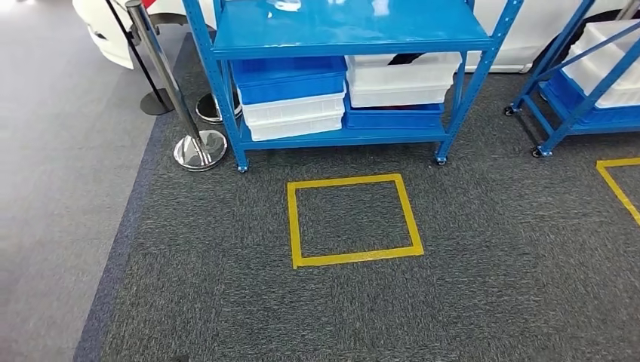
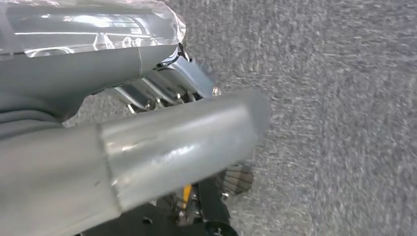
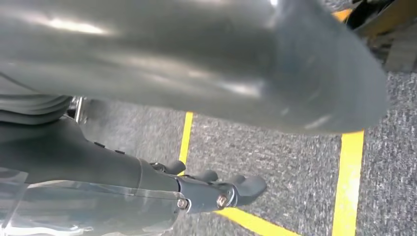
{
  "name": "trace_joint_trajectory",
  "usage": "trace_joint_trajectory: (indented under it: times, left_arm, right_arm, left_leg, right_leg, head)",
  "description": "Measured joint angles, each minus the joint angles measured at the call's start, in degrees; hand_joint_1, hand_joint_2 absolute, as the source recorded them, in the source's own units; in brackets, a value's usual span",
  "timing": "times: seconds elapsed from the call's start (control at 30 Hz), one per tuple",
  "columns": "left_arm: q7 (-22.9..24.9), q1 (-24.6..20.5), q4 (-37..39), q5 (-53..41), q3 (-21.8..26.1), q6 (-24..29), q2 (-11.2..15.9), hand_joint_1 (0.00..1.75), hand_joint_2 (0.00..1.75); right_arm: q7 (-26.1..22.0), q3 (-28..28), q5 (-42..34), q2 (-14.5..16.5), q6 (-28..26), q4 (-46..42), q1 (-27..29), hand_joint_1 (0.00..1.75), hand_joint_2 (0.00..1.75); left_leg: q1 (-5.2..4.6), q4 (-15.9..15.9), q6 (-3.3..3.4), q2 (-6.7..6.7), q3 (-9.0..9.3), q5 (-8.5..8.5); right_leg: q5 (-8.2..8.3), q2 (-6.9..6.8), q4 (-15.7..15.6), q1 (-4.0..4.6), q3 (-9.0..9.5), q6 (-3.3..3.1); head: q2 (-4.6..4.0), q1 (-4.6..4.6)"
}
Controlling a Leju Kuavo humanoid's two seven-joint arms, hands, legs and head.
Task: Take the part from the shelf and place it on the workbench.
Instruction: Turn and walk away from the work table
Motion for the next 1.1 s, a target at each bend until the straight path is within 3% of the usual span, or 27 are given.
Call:
trace_joint_trajectory:
  times: [0.03, 0.07, 0.13, 0.17, 0.23, 0.27, 0.3, 0.37, 0.43, 0.5, 0.53, 0.57, 0.6, 0.67, 0.7, 0.73, 0.8, 0.83, 0.9, 0.97, 1.0, 1.03, 1.07, 1.1]
  left_arm:
    - [0.3, 0.0, 0.0, 0.0, 0.0, 0.1, 0.0, 0.00, 0.00]
    - [0.6, 0.0, 0.0, -0.1, 0.0, 0.2, 0.0, 0.00, 0.00]
    - [1.0, 0.0, 0.0, -0.1, 0.0, 0.4, 0.0, 0.00, 0.00]
    - [1.1, 0.0, 0.0, -0.1, 0.0, 0.5, 0.0, 0.00, 0.00]
    - [1.2, -0.1, 0.0, -0.1, 0.1, 0.5, 0.0, 0.00, 0.00]
    - [1.2, 0.0, 0.0, -0.1, 0.1, 0.5, 0.0, 0.00, 0.00]
    - [1.3, 0.1, 0.0, 0.0, 0.2, 0.5, 0.0, 0.00, 0.00]
    - [1.5, 0.2, 0.0, 0.0, 0.5, 0.5, 0.1, 0.00, 0.00]
    - [1.7, 0.1, 0.0, 0.1, 0.8, 0.7, 0.2, 0.00, 0.00]
    - [1.8, 0.0, 0.0, 0.2, 1.0, 0.9, 0.2, 0.00, 0.00]
    - [1.9, 0.1, 0.0, 0.2, 1.2, 1.0, 0.2, 0.00, 0.00]
    - [1.9, 0.2, 0.0, 0.3, 1.3, 1.1, 0.3, 0.00, 0.00]
    - [2.0, 0.2, 0.0, 0.3, 1.4, 1.3, 0.3, 0.00, 0.00]
    - [2.1, 0.2, 0.0, 0.6, 1.5, 1.5, 0.4, 0.00, 0.00]
    - [2.1, 0.1, 0.0, 0.7, 1.5, 1.6, 0.4, 0.00, 0.00]
    - [2.1, 0.0, 0.0, 0.9, 1.5, 1.7, 0.5, 0.00, 0.00]
    - [2.1, 0.2, 0.0, 1.1, 1.7, 1.8, 0.5, 0.00, 0.00]
    - [2.1, 0.3, 0.0, 1.1, 1.8, 1.8, 0.5, 0.00, 0.00]
    - [2.0, 0.4, 0.1, 1.1, 2.1, 1.8, 0.5, 0.00, 0.00]
    - [1.7, 0.3, 0.1, 1.1, 2.3, 1.3, 0.4, 0.00, 0.00]
    - [1.5, 0.2, 0.1, 1.2, 2.4, 0.6, 0.4, 0.00, 0.00]
    - [1.4, 0.2, 0.1, 1.4, 2.4, -0.2, 0.4, 0.00, 0.00]
    - [1.3, 0.0, 0.1, 1.7, 2.5, -1.0, 0.2, 0.00, 0.00]
    - [1.3, -0.2, 0.2, 1.8, 2.5, -1.5, 0.0, 0.00, 0.00]
  right_arm:
    - [0.1, 0.0, 0.0, -0.1, 0.0, 0.0, 0.0, 0.00, 0.00]
    - [0.2, 0.0, 0.1, -0.1, 0.0, 0.0, 0.0, 0.00, 0.00]
    - [0.4, 0.0, 0.2, -0.1, 0.1, 0.0, 0.1, 0.00, 0.00]
    - [0.5, 0.0, 0.2, -0.1, 0.1, 0.1, 0.1, 0.00, 0.00]
    - [0.5, -0.1, 0.2, -0.1, 0.2, 0.1, 0.0, 0.00, 0.00]
    - [0.5, -0.1, 0.2, -0.1, 0.2, 0.1, -0.1, 0.00, 0.00]
    - [0.5, -0.1, 0.2, -0.2, 0.3, 0.1, -0.3, 0.00, 0.00]
    - [0.6, -0.1, 0.4, -0.2, 0.5, 0.1, -0.3, 0.00, 0.00]
    - [0.6, -0.1, 0.7, -0.3, 0.8, 0.1, 0.0, 0.00, 0.00]
    - [0.6, -0.1, 0.9, -0.4, 1.0, 0.1, 0.2, 0.00, 0.00]
    - [0.6, -0.1, 1.0, -0.4, 1.0, 0.1, 0.2, 0.00, 0.00]
    - [0.5, -0.1, 1.0, -0.5, 1.0, 0.1, 0.1, 0.00, 0.00]
    - [0.5, -0.1, 1.1, -0.5, 1.0, 0.1, 0.1, 0.00, 0.00]
    - [0.4, -0.1, 1.3, -0.6, 1.1, 0.1, 0.0, 0.00, 0.00]
    - [0.4, -0.1, 1.3, -0.6, 1.1, 0.1, 0.0, 0.00, 0.00]
    - [0.4, -0.1, 1.3, -0.7, 1.1, 0.1, -0.1, 0.00, 0.00]
    - [0.4, 0.0, 1.3, -0.7, 1.1, 0.1, -0.4, 0.00, 0.00]
    - [0.4, 0.0, 1.3, -0.8, 1.0, 0.1, -0.6, 0.00, 0.00]
    - [0.5, -0.1, 0.7, -0.8, 0.9, 0.1, -0.6, 0.00, 0.00]
    - [1.0, -0.6, -0.3, -0.9, 0.8, 0.2, -0.3, 0.00, 0.00]
    - [1.2, -0.9, -0.5, -0.9, 0.7, 0.2, -0.2, 0.00, 0.00]
    - [1.3, -1.1, -0.5, -0.9, 0.6, 0.2, -0.1, 0.00, 0.00]
    - [1.3, -1.3, -0.2, -0.8, 0.4, 0.2, -0.1, 0.00, 0.00]
    - [1.3, -1.3, 0.0, -0.8, 0.3, 0.2, -0.1, 0.00, 0.00]
  left_leg:
    - [0.07, 0.2, -0.09, -0.81, 0.01, -0.06]
    - [0.18, 0.5, -0.28, -1.61, 0.02, -0.19]
    - [0.33, 1.3, -0.93, -3.11, -0.18, -0.63]
    - [0.33, 1.8, -1.34, -3.74, -0.42, -0.83]
    - [0.33, 2.2, -2.11, -4.63, -0.98, -0.93]
    - [0.41, 2.2, -2.50, -5.06, -1.17, -0.87]
    - [0.50, 2.2, -2.81, -4.86, -1.26, -0.93]
    - [0.50, 4.6, -3.38, -2.50, -2.32, -2.55]
    - [0.49, 11.3, -3.75, 0.14, -5.41, -6.26]
    - [0.57, 18.0, -3.91, 0.64, -8.47, -8.90]
    - [0.56, 18.8, -3.83, 0.71, -8.73, -8.73]
    - [0.52, 17.4, -3.63, 0.83, -7.85, -7.57]
    - [0.40, 13.8, -3.25, 1.20, -5.89, -5.69]
    - [-0.17, 5.7, -2.11, 3.29, -1.74, -2.83]
    - [-0.51, 3.2, -1.60, 4.14, -0.55, -2.18]
    - [-0.82, 2.2, -1.21, 4.60, -0.18, -2.09]
    - [-1.00, 1.7, -0.73, 3.72, -0.15, -1.76]
    - [-0.86, 1.1, -0.54, 3.17, 0.14, -1.34]
    - [-0.39, -0.1, -0.03, 2.21, 0.72, -0.45]
    - [-0.18, -0.4, 0.29, 1.38, 0.75, -0.11]
    - [-0.16, -0.4, 0.31, 0.92, 0.69, -0.12]
    - [-0.14, -0.3, 0.25, 0.48, 0.69, -0.19]
    - [-0.09, -0.1, 0.14, 0.09, 0.72, -0.31]
    - [-0.01, 0.2, -0.05, -0.27, 0.75, -0.50]
  right_leg:
    - [0.90, 0.07, 0.1, -0.13, -0.27, 0.16]
    - [2.91, 0.25, -2.3, -0.32, 0.61, 0.32]
    - [7.09, 1.91, -10.0, -0.80, 3.79, 0.63]
    - [8.18, 2.72, -12.7, -0.96, 4.90, 0.57]
    - [8.26, 3.29, -14.2, -0.79, 5.37, 0.02]
    - [8.40, 2.74, -14.2, -0.74, 5.33, -0.48]
    - [8.48, 2.21, -14.4, -0.67, 5.38, -0.92]
    - [8.60, 1.00, -14.6, -0.68, 5.47, -1.76]
    - [8.54, -0.43, -14.7, -0.48, 5.43, -2.26]
    - [8.46, -1.95, -14.6, -0.19, 5.36, -2.46]
    - [8.42, -2.64, -14.6, -0.05, 5.38, -2.51]
    - [8.38, -3.29, -14.6, 0.09, 5.44, -2.54]
    - [8.33, -3.92, -14.6, 0.26, 5.55, -2.55]
    - [8.23, -5.12, -14.7, 0.53, 5.78, -2.41]
    - [8.19, -5.67, -14.7, 0.57, 5.87, -2.19]
    - [8.17, -6.16, -14.8, 0.51, 5.96, -1.91]
    - [8.20, -7.11, -15.1, 0.43, 6.27, -1.25]
    - [8.03, -6.82, -15.0, 0.37, 6.46, -0.94]
    - [5.96, -4.15, -12.2, 0.25, 5.47, -0.41]
    - [2.31, -0.98, -5.5, -0.03, 2.33, -0.12]
    - [1.13, -0.37, -2.3, -0.10, 0.72, 0.00]
    - [1.02, -0.15, -0.7, -0.18, -0.21, 0.14]
    - [2.00, -0.08, -1.0, -0.28, -0.28, 0.28]
    - [4.00, -0.06, -3.4, -0.44, 0.71, 0.41]
  head:
    - [0.00, 0.00]
    - [0.00, 0.00]
    - [-0.01, 0.01]
    - [-0.01, 0.00]
    - [-0.01, -0.01]
    - [0.00, -0.01]
    - [0.00, -0.01]
    - [0.00, -0.02]
    - [-0.01, -0.03]
    - [-0.02, -0.02]
    - [-0.01, -0.02]
    - [-0.01, -0.02]
    - [-0.01, -0.02]
    - [0.00, -0.03]
    - [0.00, -0.03]
    - [-0.01, -0.03]
    - [-0.01, -0.03]
    - [-0.01, -0.02]
    - [-0.01, 0.00]
    - [-0.01, 0.01]
    - [-0.01, 0.01]
    - [-0.01, 0.01]
    - [-0.01, 0.01]
    - [0.00, 0.01]
